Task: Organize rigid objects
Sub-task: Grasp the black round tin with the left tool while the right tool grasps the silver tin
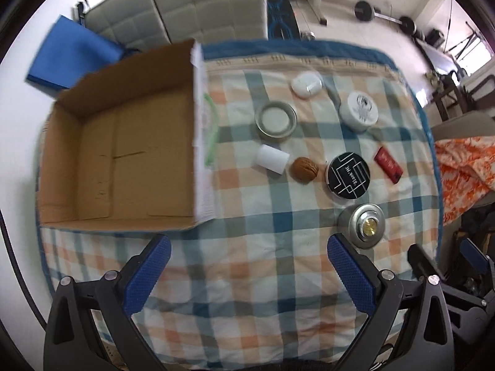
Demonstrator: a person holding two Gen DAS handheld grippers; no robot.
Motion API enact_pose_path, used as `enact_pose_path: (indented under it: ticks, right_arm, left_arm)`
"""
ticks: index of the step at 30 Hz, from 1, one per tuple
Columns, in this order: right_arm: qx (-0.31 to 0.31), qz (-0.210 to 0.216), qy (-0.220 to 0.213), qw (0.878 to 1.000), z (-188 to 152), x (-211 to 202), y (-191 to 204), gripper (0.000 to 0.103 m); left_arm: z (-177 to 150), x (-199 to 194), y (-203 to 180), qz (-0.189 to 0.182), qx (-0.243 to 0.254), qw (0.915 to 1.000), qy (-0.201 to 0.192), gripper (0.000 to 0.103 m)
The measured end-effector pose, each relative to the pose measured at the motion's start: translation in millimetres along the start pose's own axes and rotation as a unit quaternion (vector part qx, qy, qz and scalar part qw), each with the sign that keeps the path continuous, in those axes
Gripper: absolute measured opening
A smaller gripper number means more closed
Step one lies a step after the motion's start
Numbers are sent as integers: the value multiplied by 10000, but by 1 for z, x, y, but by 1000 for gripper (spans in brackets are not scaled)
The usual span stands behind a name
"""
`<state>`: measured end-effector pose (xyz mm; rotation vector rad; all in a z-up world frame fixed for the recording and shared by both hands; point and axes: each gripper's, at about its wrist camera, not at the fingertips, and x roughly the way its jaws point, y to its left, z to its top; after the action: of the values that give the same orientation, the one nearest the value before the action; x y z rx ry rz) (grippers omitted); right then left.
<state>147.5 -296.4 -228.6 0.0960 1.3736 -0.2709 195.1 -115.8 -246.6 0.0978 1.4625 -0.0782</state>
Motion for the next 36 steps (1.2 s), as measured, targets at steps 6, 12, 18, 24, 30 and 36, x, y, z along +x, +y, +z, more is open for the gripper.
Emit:
enact_pose_path:
  ticks: [6,12,18,24,30,36]
  right_arm:
    - [-39,273,685,9973,13,85,3,103]
    - [-104,668,1185,9907,16,144,17,100]
    - [31,877,1501,9848,16,176,17,74]
    - [297,605,1545,9857,27,179,-26,73]
    - [606,275,1558,9855,42,197,-69,73]
    - [694,387,1684,9825,53,187,-86,74]
  left_arm:
    - [20,61,-22,-54,44,9982,588,103]
    - [34,94,-32,207,103,9965,809,103]
    - [41,103,-41,346,208,9955,859,103]
    - [60,95,-82,-44,518,9956,774,103]
    - [87,124,-139,-163,1091,9874,1134,103]
    - [98,134,-184,43,1758,9778,1143,98]
